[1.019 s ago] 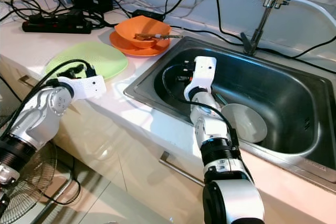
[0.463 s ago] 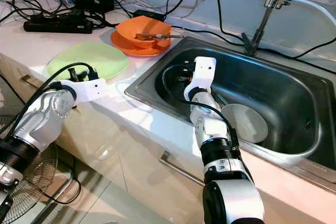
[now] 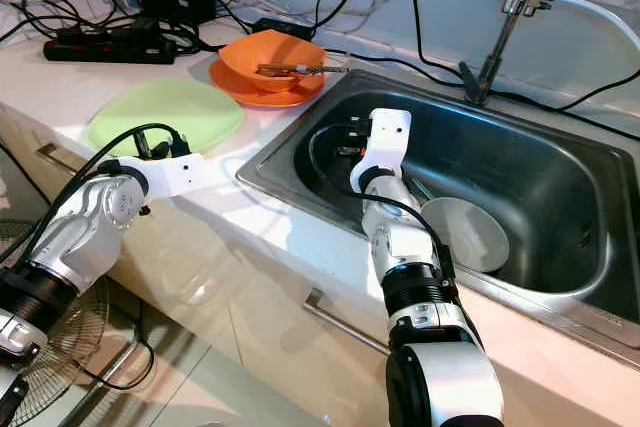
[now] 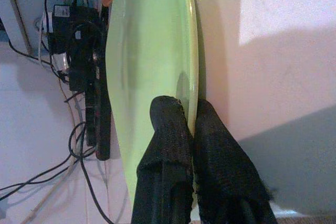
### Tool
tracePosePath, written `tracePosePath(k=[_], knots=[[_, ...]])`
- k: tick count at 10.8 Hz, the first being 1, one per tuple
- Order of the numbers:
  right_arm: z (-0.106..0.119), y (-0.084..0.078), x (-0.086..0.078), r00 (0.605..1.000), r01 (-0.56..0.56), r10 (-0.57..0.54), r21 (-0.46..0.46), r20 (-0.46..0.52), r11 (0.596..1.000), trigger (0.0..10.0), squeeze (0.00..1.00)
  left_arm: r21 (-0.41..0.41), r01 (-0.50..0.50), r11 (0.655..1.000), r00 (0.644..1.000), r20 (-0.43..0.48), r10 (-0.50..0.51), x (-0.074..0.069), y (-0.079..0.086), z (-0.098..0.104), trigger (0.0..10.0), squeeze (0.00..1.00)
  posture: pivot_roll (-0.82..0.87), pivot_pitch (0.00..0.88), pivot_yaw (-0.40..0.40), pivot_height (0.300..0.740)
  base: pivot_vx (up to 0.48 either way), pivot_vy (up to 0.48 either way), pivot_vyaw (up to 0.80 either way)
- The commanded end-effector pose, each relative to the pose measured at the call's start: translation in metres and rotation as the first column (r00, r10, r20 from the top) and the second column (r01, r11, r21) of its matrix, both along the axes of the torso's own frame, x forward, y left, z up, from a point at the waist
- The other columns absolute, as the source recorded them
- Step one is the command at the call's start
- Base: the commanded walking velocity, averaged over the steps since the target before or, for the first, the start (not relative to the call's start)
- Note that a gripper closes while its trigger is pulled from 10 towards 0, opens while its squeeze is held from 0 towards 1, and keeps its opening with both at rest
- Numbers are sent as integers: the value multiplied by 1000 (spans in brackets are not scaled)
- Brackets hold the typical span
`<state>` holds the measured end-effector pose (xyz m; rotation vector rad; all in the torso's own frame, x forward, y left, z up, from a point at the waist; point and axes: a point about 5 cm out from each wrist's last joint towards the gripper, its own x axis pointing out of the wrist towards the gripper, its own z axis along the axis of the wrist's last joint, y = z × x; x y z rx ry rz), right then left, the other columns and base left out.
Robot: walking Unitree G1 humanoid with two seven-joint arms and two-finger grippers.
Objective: Kitchen organization
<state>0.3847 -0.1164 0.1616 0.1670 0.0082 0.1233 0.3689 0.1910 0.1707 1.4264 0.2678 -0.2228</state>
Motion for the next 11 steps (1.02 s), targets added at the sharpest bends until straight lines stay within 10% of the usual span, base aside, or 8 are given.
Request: tracePosePath(k=[1,2,3,11], knots=[[-1,-3,-1,1000,10,-10,8,-3,1000,10000,0,-19,-10,1000,999,-54,9,-4,-1,-14,0,0,240,27,-39,740,0,0,0],[-2,-2,-1,1000,8,-8,8,-7,1000,10000,0,-31,-33,999,999,-41,32,-6,1,-16,3608,0,244,24,-43,740,0,0,0],[-2,-2,-1,1000,7,-7,8,-8,1000,10000,0,-34,-42,999,998,-37,41,-6,1,-16,10000,0,245,23,-44,740,0,0,0],[-1,-1,0,1000,4,-4,7,-5,1000,10000,0,-53,-120,991,990,69,124,-13,14,-6,10000,0,257,14,-52,740,0,0,0]])
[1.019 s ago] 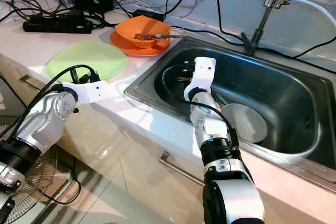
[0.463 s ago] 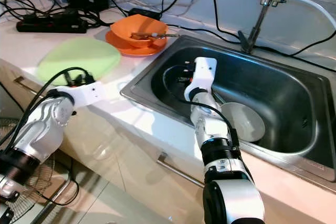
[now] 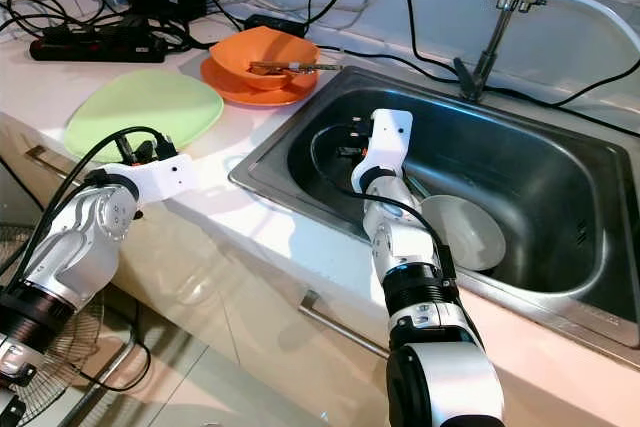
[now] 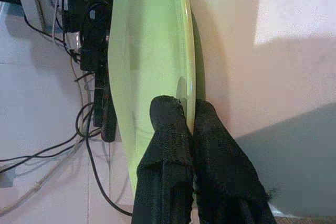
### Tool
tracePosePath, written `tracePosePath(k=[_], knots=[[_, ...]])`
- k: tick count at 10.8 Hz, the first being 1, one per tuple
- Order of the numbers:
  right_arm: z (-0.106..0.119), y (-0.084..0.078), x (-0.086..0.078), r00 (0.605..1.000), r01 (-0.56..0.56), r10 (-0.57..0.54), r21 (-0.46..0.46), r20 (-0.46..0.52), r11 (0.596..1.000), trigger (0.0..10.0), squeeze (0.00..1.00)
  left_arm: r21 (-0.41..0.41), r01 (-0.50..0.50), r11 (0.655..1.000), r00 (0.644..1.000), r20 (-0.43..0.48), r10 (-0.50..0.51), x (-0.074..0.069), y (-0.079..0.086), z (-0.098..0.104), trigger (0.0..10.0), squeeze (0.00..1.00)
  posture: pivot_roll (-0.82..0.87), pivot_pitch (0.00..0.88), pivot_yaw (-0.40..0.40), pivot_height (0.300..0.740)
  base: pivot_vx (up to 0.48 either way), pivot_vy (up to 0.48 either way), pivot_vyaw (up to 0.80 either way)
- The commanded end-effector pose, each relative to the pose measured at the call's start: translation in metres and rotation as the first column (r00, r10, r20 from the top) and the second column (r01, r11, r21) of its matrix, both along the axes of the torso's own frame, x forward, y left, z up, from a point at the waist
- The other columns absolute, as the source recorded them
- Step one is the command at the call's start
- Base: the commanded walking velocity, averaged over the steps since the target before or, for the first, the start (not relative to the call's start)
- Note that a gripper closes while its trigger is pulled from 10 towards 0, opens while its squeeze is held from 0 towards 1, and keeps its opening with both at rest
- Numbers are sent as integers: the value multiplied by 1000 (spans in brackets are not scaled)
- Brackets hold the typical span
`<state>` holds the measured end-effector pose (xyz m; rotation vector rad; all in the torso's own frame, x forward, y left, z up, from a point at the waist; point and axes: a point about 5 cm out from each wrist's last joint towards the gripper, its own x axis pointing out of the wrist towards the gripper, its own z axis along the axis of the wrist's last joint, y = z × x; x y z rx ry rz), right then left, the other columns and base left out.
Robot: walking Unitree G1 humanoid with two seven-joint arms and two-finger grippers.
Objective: Kitchen organization
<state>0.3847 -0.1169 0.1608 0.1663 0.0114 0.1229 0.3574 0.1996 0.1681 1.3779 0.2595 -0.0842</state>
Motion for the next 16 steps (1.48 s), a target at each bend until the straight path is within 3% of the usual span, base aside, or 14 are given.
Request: tracePosePath(k=[1,5,6,7,8,10,13,14,15,16], knots=[[0,-1,0,1000,4,-4,8,-2,1000,10000,0,-12,-23,1000,1000,-16,23,-2,5,-3,10000,0,257,14,-52,740,0,0,0],[0,-1,0,1000,4,-4,8,-2,1000,10000,0,-12,-23,1000,1000,-16,23,-2,5,-3,10000,0,257,14,-52,740,0,0,0],[1,0,1,1000,0,0,11,1,1000,10000,0,-18,64,998,974,219,-59,0,-18,36,10000,0,263,11,-52,740,0,0,0],[1,2,2,1000,-3,3,16,2,1000,10000,0,-12,184,983,881,446,-159,-5,-47,78,10000,0,263,12,-52,740,0,0,0],[1,2,1,1000,-7,7,17,1,1000,10000,0,-12,212,977,857,484,-179,-7,-53,86,10000,0,264,10,-53,740,0,0,0],[1,2,1,1000,-8,8,17,2,1000,10000,0,-16,217,976,854,488,-182,-8,-53,88,10000,0,263,12,-54,740,0,0,0],[8,-4,4,1000,4,-4,38,19,999,10000,0,24,295,955,835,478,-270,-8,-66,87,10000,0,261,10,-49,740,0,0,0],[15,-7,5,999,0,-3,88,34,996,10000,620,35,324,945,838,453,-304,-7,-73,82,10000,0,257,11,-46,740,0,0,0],[24,-7,6,999,-12,6,127,51,992,10000,1000,45,365,930,833,429,-348,-5,-82,76,10000,0,253,11,-43,740,0,0,0],[29,-8,7,998,-12,2,162,64,987,10000,1000,45,388,921,831,415,-370,-4,-87,71,10000,0,249,10,-40,740,0,0,0]])
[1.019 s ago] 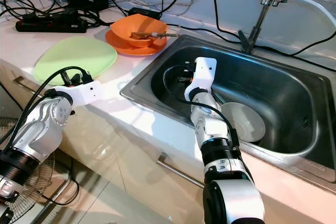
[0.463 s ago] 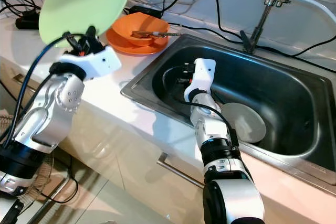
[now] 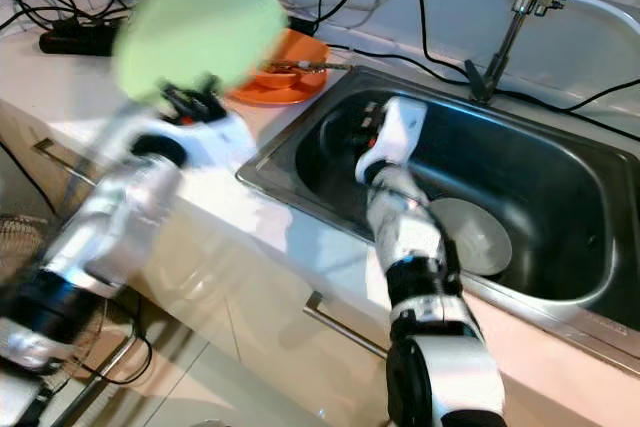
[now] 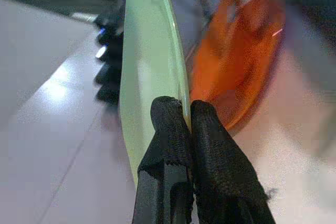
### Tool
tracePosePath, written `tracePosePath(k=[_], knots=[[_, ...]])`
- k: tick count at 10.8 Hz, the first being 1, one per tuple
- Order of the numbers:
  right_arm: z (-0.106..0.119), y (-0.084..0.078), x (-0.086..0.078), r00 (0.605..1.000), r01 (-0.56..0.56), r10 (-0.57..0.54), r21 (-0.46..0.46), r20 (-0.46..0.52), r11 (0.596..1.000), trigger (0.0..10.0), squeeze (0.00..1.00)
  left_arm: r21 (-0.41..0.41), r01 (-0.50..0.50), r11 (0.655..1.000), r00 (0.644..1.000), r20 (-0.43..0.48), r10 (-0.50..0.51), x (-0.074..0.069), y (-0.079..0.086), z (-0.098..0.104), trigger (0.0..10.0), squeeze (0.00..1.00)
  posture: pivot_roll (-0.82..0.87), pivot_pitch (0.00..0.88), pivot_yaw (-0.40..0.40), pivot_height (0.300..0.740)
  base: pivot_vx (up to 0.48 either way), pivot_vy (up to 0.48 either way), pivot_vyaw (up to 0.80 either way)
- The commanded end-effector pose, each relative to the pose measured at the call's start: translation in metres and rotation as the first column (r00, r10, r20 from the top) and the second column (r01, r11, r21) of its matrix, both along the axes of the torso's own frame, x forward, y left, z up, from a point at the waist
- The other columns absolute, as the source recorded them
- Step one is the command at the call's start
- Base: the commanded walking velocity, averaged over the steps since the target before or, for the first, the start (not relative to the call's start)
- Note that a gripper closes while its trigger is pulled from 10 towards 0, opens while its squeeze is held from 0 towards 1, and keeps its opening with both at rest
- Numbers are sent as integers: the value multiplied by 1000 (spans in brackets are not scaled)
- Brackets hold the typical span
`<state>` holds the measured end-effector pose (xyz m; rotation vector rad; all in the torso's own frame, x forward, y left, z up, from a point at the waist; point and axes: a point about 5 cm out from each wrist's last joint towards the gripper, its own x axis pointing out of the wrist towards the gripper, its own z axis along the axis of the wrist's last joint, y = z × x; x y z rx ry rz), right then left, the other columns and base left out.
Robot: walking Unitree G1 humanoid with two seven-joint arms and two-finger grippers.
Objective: Kitchen organization
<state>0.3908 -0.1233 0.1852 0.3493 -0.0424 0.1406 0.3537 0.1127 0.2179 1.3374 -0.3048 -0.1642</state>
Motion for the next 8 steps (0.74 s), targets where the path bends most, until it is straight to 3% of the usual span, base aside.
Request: tracePosePath(k=[1,2,3,5,6,8], knots=[[16,-2,2,999,-19,17,54,42,998,10000,1000,17,54,998,997,46,-55,1,-12,9,10000,0,242,10,-36,740,0,0,0],[19,-2,1,998,-35,32,65,46,997,10000,1000,24,68,997,997,37,-69,1,-17,5,10000,0,239,10,-34,740,0,0,0],[24,0,0,996,-82,78,122,41,989,10000,0,30,100,995,995,27,-100,1,-26,2,10000,0,237,11,-30,740,0,0,0],[33,2,-5,985,-167,156,218,67,962,10000,0,33,138,990,990,18,-138,4,-37,-2,10000,0,222,7,-20,740,0,0,0],[35,1,-6,984,-175,163,263,68,949,10000,1000,32,144,989,989,18,-144,5,-39,-2,10000,0,214,6,-17,740,0,0,0],[37,1,-9,979,-205,194,301,66,931,10000,984,27,152,988,988,19,-152,6,-41,-2,10000,0,213,3,-13,740,0,0,0]])
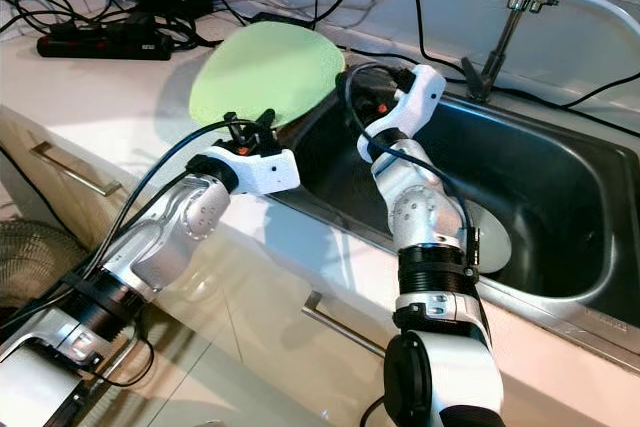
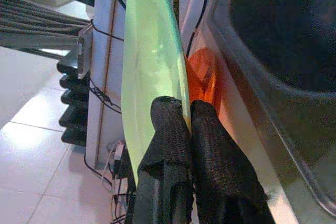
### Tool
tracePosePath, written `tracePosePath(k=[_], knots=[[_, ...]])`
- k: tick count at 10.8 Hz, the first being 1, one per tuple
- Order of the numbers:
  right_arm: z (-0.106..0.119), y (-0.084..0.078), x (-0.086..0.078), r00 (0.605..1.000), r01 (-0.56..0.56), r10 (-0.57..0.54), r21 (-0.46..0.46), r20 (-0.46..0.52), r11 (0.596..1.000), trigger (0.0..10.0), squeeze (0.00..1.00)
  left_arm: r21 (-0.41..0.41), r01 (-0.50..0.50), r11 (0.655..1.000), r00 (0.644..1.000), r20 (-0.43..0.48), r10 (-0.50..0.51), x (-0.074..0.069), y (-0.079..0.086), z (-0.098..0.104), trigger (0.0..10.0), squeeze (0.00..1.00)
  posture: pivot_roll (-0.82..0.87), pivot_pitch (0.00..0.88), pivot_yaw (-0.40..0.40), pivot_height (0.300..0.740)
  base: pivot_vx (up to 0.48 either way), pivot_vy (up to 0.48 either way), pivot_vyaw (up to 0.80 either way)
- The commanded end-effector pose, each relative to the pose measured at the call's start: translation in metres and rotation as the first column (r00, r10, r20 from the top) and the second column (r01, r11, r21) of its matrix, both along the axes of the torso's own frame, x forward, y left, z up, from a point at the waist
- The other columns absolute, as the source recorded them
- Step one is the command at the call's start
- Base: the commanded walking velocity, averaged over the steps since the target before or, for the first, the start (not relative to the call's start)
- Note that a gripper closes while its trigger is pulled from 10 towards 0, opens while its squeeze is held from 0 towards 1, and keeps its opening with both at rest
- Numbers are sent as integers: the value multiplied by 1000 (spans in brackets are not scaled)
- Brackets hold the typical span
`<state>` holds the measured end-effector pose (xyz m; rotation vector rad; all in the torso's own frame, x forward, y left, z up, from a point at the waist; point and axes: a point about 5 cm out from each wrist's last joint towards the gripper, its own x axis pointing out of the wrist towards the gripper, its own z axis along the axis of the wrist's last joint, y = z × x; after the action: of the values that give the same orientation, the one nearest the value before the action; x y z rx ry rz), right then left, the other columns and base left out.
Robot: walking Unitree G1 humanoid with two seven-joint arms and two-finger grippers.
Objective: Kitchen organization
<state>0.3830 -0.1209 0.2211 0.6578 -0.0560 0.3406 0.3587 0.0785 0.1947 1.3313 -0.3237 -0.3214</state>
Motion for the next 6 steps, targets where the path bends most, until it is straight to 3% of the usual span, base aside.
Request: tracePosePath(k=[1,6], knots=[[1,-1,-2,1000,-6,6,26,2,1000,10000,0,-6,30,1000,995,95,-29,2,-7,21,10000,0,214,1,-13,740,0,0,0],[-4,9,-5,998,-52,54,44,-38,998,10000,0,1,80,997,993,89,-80,-3,-17,18,10000,0,228,10,-21,740,0,0,0]])
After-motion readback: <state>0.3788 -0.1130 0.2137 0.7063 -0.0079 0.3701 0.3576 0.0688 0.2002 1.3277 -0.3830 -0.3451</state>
